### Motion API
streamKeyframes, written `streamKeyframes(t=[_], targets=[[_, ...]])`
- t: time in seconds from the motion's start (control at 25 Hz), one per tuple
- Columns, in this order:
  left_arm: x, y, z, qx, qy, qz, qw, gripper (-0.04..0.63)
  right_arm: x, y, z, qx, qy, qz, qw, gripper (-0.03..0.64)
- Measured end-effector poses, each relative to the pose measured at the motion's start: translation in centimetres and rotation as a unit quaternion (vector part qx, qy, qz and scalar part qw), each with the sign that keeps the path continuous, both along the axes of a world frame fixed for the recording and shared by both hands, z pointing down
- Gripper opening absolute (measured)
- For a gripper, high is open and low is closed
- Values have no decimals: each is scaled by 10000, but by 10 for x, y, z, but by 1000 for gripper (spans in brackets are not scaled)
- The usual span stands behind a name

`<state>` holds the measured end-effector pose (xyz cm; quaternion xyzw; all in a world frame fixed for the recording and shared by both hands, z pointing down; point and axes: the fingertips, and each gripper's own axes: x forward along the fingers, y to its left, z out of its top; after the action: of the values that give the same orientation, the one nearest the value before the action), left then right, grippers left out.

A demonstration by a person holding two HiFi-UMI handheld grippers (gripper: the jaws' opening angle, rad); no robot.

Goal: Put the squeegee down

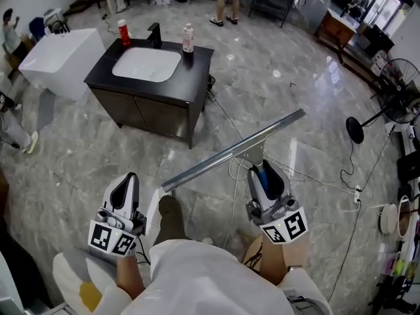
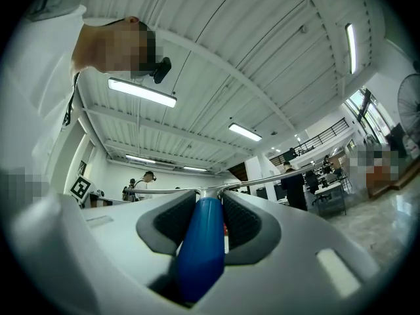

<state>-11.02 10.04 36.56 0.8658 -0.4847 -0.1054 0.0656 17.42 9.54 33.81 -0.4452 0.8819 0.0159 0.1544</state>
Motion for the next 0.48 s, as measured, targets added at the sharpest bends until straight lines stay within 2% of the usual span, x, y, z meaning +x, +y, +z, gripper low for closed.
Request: streamKeyframes(t=[0.16,0.48], targets=[[-31,-82,10,-40,159,253,9995,2,-35,-69,2,-37,102,188,9998,138],[-101,-234,5,-85,194,813,9965,2,-129,-209,-10,-149,264,383,9988,138]])
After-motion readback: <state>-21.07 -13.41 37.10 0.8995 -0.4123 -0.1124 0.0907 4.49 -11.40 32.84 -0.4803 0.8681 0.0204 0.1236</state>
